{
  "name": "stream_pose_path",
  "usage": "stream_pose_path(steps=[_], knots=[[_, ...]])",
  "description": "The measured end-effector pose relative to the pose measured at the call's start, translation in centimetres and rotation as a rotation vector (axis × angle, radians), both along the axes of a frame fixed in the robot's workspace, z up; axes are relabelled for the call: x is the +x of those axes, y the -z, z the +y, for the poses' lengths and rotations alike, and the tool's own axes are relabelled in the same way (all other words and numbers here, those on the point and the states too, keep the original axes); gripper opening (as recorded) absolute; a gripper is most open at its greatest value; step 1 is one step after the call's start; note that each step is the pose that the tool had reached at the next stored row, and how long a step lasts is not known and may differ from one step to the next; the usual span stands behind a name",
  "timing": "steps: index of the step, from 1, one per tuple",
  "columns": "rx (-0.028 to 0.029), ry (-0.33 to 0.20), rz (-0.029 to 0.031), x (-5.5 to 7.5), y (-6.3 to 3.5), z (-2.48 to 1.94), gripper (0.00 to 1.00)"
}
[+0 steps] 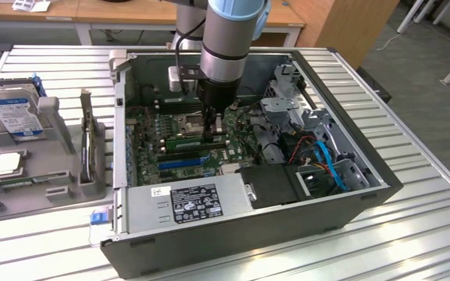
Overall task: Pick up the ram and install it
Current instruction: 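Insert the ram into the slot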
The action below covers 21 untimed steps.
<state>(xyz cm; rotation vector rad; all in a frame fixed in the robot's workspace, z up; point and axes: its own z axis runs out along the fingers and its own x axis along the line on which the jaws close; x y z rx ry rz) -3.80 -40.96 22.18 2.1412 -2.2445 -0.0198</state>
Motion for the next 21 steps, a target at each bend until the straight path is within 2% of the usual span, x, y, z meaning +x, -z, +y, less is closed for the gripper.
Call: stream_pose_path(steps=[11, 17, 19, 21], knots=[[0.0, 0.0, 0.0004, 0.0, -0.62, 0.0, 0.13], [0.0001, 0.0, 0.001, 0.0, -0.63, 0.0, 0.13], [0.0, 0.0, 0.0067, 0.01, -0.67, 0.0, 0.13], [-0.0002, 0.0, 0.0216, 0.0, -0.73, 0.0, 0.13]])
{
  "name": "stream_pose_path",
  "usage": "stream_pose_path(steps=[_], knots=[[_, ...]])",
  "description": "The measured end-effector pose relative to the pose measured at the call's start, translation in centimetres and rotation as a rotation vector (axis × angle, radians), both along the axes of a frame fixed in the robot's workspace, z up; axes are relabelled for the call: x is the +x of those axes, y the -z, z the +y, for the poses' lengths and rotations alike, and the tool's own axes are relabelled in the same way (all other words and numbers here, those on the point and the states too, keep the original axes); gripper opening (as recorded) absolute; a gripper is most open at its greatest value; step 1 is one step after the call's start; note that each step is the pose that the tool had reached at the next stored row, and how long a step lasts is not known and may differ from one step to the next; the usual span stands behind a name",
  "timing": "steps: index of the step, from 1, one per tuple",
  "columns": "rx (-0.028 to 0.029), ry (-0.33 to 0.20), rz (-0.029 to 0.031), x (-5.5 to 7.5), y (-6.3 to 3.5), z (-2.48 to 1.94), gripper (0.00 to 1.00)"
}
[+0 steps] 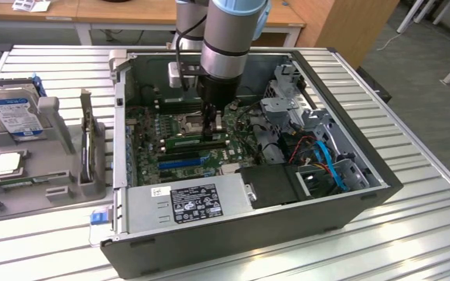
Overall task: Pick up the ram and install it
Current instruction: 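Insert the ram into the slot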
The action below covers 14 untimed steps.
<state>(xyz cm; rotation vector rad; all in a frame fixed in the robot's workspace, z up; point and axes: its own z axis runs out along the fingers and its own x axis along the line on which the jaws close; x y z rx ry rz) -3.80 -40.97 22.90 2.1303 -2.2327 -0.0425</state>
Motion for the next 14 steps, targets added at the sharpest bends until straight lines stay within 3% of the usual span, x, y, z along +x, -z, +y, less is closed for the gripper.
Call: stream_pose_path(steps=[1, 2, 7, 14], knots=[[0.0001, 0.0, 0.0077, 0.0, -0.01, 0.0, 0.13], [0.0, 0.0, 0.01, 0.0, -0.01, 0.0, 0.13], [0.0002, 0.0, 0.0099, 0.01, 0.0, 0.0, 0.13], [0.0002, 0.0, 0.0145, 0.35, 0.0, 0.0, 0.13]])
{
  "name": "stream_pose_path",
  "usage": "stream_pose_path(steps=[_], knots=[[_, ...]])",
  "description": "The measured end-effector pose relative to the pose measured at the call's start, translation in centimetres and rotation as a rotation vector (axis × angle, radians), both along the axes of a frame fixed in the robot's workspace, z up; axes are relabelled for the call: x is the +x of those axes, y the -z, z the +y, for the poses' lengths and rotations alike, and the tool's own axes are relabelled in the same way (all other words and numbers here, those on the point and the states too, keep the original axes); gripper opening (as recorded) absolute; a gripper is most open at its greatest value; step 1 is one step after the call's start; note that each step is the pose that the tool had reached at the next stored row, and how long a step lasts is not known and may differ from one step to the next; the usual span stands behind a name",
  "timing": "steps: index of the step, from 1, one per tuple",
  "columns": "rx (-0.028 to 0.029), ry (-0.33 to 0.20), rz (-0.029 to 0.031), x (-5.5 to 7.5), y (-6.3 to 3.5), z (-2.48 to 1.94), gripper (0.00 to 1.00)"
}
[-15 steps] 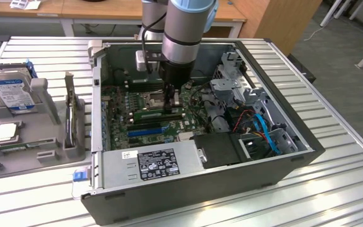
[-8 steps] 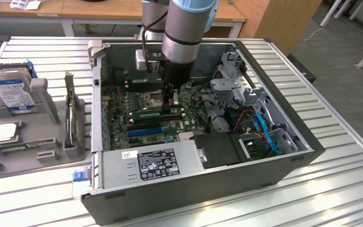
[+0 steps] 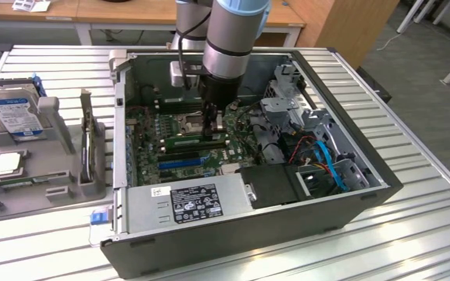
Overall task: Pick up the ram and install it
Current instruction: 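Insert the ram into the slot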
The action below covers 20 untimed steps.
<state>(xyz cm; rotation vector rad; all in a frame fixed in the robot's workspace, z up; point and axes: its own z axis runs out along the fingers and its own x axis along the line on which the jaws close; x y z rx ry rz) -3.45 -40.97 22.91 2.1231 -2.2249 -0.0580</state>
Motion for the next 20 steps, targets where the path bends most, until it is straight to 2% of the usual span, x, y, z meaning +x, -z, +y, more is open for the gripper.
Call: stream_pose_path(steps=[20], knots=[[-0.0001, 0.0, 0.0001, 0.2, 0.2, 0.0, 0.13]])
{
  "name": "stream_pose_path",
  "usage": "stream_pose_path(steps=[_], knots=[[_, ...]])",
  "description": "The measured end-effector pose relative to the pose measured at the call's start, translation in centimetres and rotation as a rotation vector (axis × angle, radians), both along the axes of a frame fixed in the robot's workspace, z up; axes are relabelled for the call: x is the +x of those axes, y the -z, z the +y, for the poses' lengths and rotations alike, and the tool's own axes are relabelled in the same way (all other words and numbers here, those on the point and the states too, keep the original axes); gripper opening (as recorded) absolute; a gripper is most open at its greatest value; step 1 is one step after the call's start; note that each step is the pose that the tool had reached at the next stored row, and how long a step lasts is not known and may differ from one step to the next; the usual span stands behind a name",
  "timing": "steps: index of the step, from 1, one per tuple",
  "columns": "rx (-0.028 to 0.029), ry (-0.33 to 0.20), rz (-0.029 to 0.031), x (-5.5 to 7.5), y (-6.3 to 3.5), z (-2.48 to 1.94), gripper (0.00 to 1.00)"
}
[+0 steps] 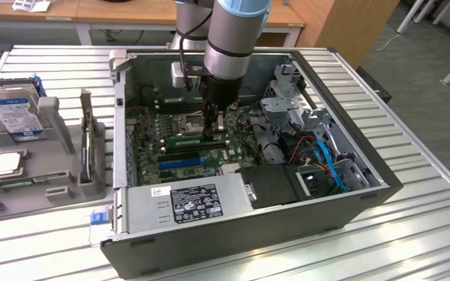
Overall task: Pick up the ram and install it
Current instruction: 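Insert the ram into the slot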
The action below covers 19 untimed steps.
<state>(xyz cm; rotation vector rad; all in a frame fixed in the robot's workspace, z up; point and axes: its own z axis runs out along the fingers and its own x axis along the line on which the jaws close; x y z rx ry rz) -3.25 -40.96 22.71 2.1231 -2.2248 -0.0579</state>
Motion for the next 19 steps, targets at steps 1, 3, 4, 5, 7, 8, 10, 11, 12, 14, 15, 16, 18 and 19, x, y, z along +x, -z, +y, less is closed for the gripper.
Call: stream_pose_path(steps=[1, 3, 4, 5, 7, 8, 10, 11, 12, 14, 15, 16, 18, 19], knots=[[0.0001, 0.0, 0.0, 0.0, 0.02, 0.0, 0.13], [-0.0001, 0.0, 0.0, 0.0, 0.04, 0.0, 0.13], [0.0001, 0.0, 0.0, 0.0, 0.06, 0.0, 0.13], [0.0002, 0.0, -0.0001, 0.0, 0.08, 0.0, 0.13], [0.0001, 0.0, 0.0, 0.0, 0.13, 0.0, 0.13], [0.0001, 0.0, -0.0001, 0.01, 0.15, 0.01, 0.13], [0.0, 0.0, 0.0, 0.01, 0.15, 0.01, 0.13], [0.0, 0.0, -0.0001, 0.02, 0.15, 0.01, 0.13], [-0.0001, 0.0, 0.0, 0.05, 0.15, 0.01, 0.13], [0.0, 0.0, 0.0, 0.06, 0.15, 0.01, 0.13], [0.0, 0.0, 0.0, 0.06, 0.15, 0.01, 0.13], [0.0, 0.0, 0.0, 0.06, 0.15, 0.01, 0.13], [0.0002, 0.0, -0.0001, 0.07, 0.24, 0.03, 0.13], [0.0001, 0.0, -0.0001, 0.06, 0.3, 0.02, 0.13]])
